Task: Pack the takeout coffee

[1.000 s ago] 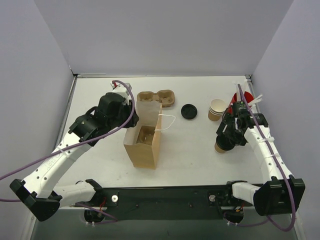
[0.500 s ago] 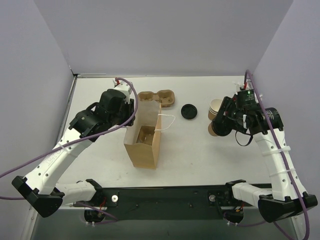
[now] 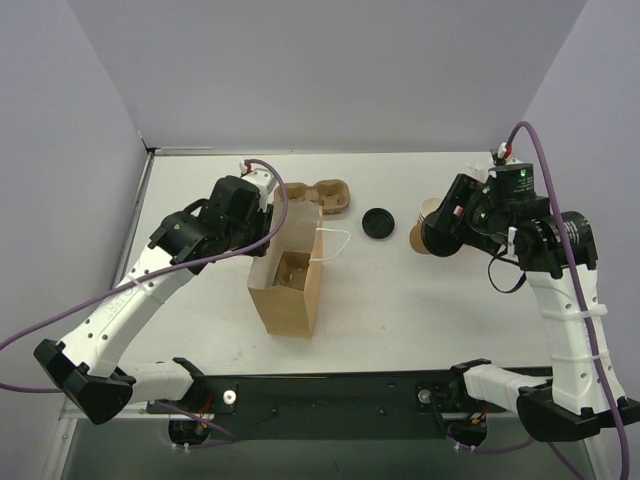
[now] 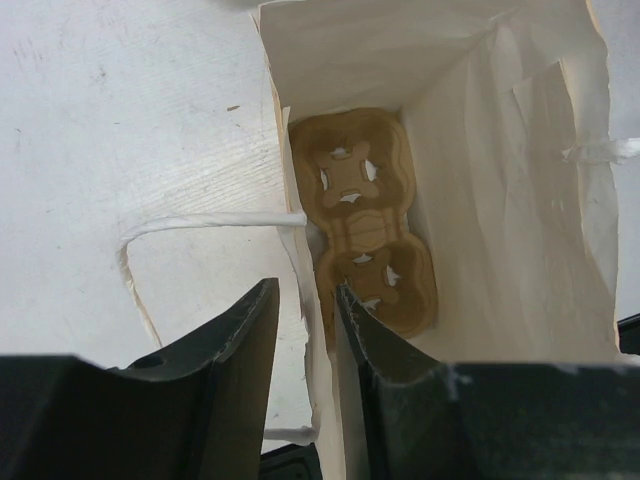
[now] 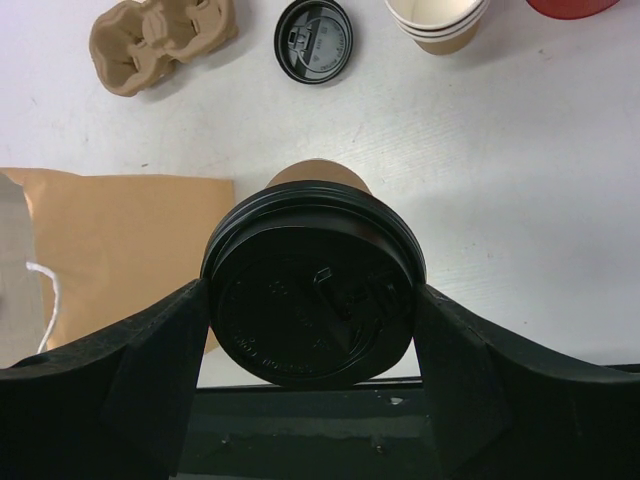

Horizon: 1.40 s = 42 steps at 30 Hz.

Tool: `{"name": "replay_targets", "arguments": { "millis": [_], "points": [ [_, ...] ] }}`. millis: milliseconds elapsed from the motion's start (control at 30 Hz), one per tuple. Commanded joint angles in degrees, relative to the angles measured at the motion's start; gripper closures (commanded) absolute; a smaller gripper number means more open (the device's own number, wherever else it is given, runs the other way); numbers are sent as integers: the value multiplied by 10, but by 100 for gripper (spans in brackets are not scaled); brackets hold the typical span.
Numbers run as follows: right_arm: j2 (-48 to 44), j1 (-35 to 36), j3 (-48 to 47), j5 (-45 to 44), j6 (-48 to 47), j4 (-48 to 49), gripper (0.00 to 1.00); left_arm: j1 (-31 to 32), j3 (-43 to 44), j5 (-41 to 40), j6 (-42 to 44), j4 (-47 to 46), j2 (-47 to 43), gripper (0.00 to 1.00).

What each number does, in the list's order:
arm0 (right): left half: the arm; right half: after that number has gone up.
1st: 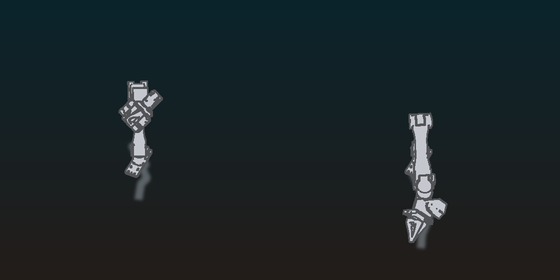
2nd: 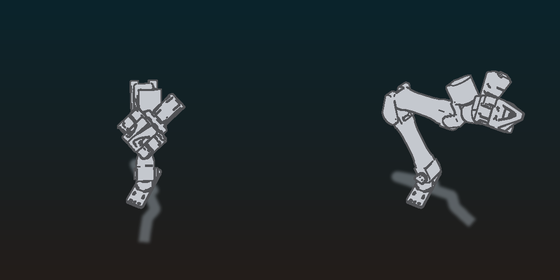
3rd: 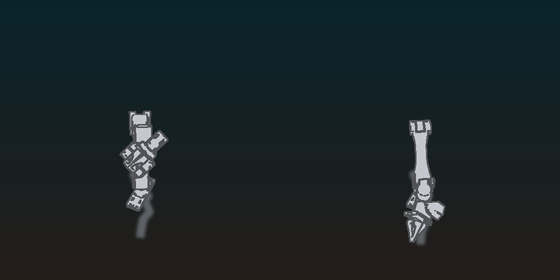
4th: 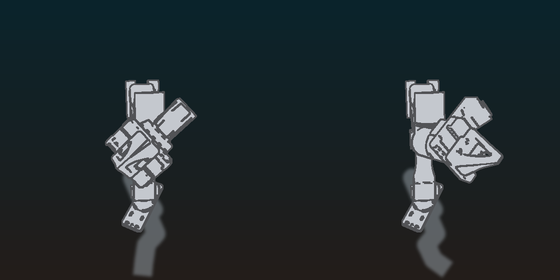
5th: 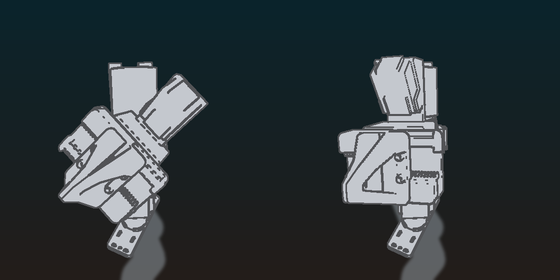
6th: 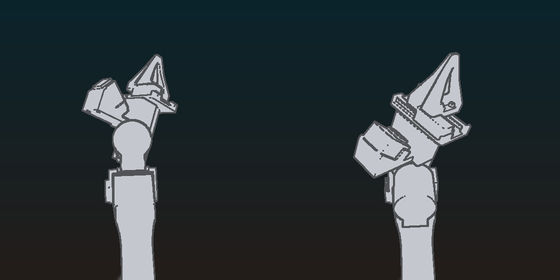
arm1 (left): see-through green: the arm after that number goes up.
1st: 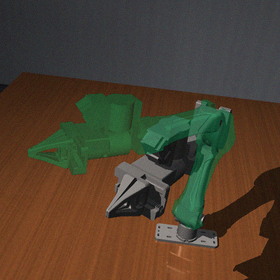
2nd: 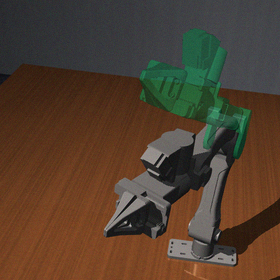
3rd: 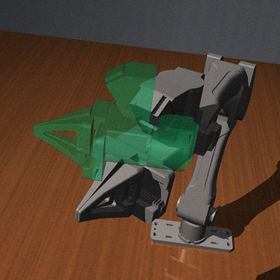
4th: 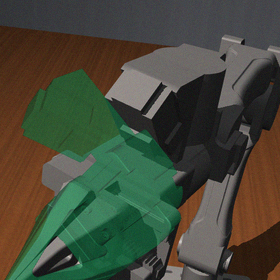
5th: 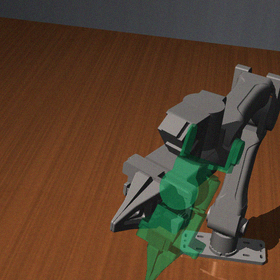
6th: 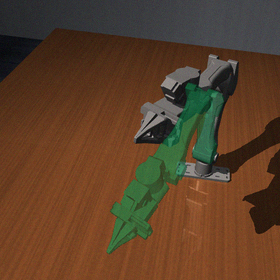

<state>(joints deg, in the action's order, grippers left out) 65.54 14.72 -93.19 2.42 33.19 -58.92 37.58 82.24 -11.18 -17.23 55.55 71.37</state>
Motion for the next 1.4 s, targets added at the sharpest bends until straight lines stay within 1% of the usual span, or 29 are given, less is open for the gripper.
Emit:
{"name": "replay_targets", "arguments": {
  "millis": [0, 33, 67, 133, 167, 267, 400, 567, 600, 633, 733, 800, 833, 1100, 1233, 1367],
  "points": [
    [17, 5, -43, 19, 7, -18, 51, -4, 31, 25, 15, 12, 10, 64],
    [23, 6, -49, 22, 7, -18, 51, -4, 32, 26, 13, 12, 10, 66],
    [27, 7, -56, 27, 8, -20, 51, -4, 34, 29, 12, 12, 11, 72],
    [36, 10, -74, 36, 9, -21, 51, -5, 35, 37, 8, 7, 15, 79],
    [39, 14, -81, 39, 11, -22, 51, -5, 37, 47, 6, 4, 15, 88],
    [49, 21, -103, 50, 14, -23, 51, -5, 38, 59, -6, -11, 17, 100],
    [67, 30, -139, 67, 21, -26, 51, -4, 51, 68, -20, -33, 18, 100],
    [89, 44, -183, 97, 32, -26, 51, 6, 92, 55, -24, -22, 45, 100],
    [95, 48, -190, 100, 33, -26, 51, 13, 100, 44, -24, -13, 49, 100],
    [98, 51, -196, 102, 35, -27, 51, 20, 125, 15, -18, -5, 61, 100],
    [107, 55, -215, 110, 39, -26, 51, 63, 175, -51, -3, 41, 98, 100],
    [115, 61, -226, 112, 43, -27, 51, 90, 190, -79, -3, 64, 117, 100],
    [117, 65, -228, 112, 44, -27, 51, 95, 192, -99, -10, 66, 128, 100],
    [131, 96, -230, 114, 58, -16, 51, 126, 208, -129, -74, 42, 166, 100],
    [144, 116, -232, 123, 75, -4, 52, 136, 223, -142, -107, 32, 186, 100],
    [163, 135, -254, 126, 81, -4, 52, 138, 241, -141, -126, 30, 197, 100]
  ]
}}
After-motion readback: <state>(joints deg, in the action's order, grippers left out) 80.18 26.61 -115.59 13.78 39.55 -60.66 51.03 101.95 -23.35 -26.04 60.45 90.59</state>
